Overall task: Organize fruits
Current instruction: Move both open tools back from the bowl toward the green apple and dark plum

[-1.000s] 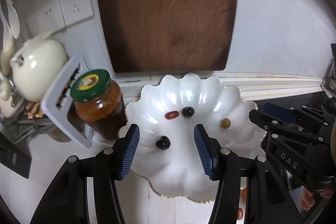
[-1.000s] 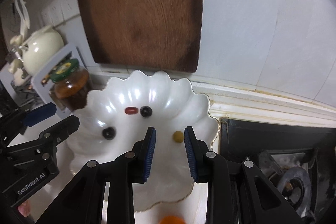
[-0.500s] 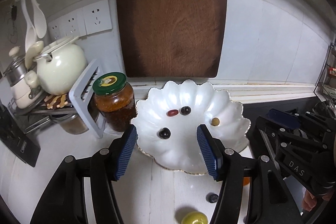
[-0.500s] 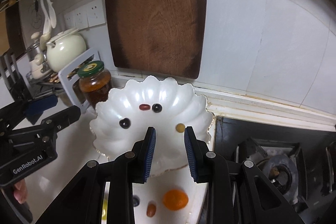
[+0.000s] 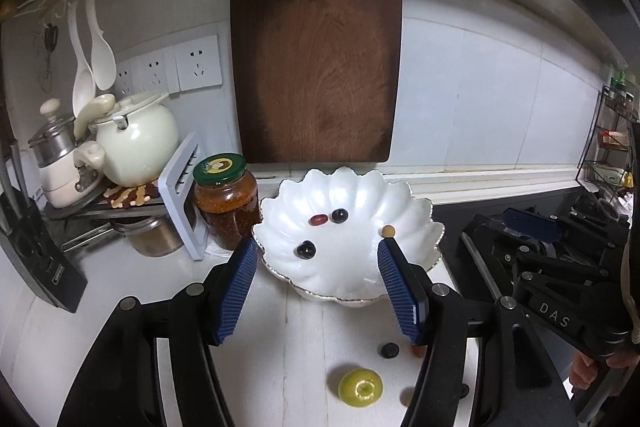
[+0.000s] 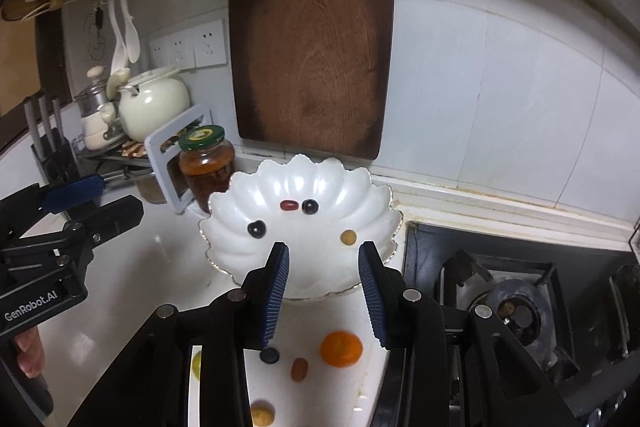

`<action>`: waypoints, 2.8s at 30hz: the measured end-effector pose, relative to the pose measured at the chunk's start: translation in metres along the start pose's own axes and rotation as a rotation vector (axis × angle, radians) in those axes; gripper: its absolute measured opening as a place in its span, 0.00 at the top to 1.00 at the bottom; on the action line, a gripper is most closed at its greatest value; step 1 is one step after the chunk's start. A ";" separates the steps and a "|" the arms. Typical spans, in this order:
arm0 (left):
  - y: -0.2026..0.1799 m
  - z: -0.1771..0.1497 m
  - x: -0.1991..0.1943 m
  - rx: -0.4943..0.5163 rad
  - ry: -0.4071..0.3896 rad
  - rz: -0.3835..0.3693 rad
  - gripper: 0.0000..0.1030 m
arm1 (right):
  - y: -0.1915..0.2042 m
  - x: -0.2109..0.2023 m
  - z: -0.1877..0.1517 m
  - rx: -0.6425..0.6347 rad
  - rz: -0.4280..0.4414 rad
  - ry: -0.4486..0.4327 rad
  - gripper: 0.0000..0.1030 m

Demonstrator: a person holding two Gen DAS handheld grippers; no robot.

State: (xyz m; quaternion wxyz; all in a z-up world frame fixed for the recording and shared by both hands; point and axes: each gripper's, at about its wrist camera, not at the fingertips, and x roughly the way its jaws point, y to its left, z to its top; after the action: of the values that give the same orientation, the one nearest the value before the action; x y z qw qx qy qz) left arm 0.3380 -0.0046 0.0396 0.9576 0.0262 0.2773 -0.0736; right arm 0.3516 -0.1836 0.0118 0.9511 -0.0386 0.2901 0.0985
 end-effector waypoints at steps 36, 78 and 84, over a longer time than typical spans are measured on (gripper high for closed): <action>-0.019 -0.087 -0.034 0.064 0.103 -0.053 0.38 | 0.009 -0.049 -0.084 0.029 0.006 0.073 0.64; -0.026 -0.148 0.051 0.126 0.245 -0.136 0.38 | 0.008 0.022 -0.164 0.068 -0.001 0.311 0.64; -0.030 -0.150 0.064 0.134 0.261 -0.151 0.38 | 0.006 0.030 -0.169 0.087 0.006 0.331 0.64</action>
State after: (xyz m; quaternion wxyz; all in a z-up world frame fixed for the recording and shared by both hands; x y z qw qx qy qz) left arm 0.3076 -0.0283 -0.1218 0.9014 0.0786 0.3948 -0.1595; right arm 0.2826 -0.1952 -0.1448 0.8908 -0.0122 0.4470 0.0808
